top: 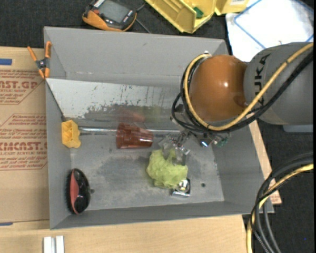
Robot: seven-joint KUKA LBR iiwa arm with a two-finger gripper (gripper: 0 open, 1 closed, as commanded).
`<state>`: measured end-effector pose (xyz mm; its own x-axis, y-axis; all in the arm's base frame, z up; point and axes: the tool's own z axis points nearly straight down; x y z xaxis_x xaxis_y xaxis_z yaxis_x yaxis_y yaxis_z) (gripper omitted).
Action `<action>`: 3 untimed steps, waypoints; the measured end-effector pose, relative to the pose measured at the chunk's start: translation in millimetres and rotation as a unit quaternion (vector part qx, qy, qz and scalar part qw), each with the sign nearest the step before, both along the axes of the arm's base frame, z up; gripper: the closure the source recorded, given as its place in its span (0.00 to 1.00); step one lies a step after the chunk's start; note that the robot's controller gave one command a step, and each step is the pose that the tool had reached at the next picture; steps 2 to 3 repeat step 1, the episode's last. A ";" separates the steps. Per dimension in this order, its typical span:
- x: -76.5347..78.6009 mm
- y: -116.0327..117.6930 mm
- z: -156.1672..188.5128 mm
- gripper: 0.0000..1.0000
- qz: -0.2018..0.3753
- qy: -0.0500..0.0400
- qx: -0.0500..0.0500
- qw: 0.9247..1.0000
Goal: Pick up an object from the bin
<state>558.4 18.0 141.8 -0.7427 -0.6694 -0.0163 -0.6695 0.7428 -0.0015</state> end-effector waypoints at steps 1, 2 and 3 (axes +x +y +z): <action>-5.7 1.6 -23.5 1.00 0.002 -0.001 0.000 1.000; -5.7 1.6 -23.5 1.00 0.002 -0.001 0.000 1.000; -5.7 1.6 -23.5 1.00 0.002 -0.001 0.000 1.000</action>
Offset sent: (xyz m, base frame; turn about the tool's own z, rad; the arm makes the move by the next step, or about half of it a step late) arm -0.0198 -0.0290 -0.0718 -0.0385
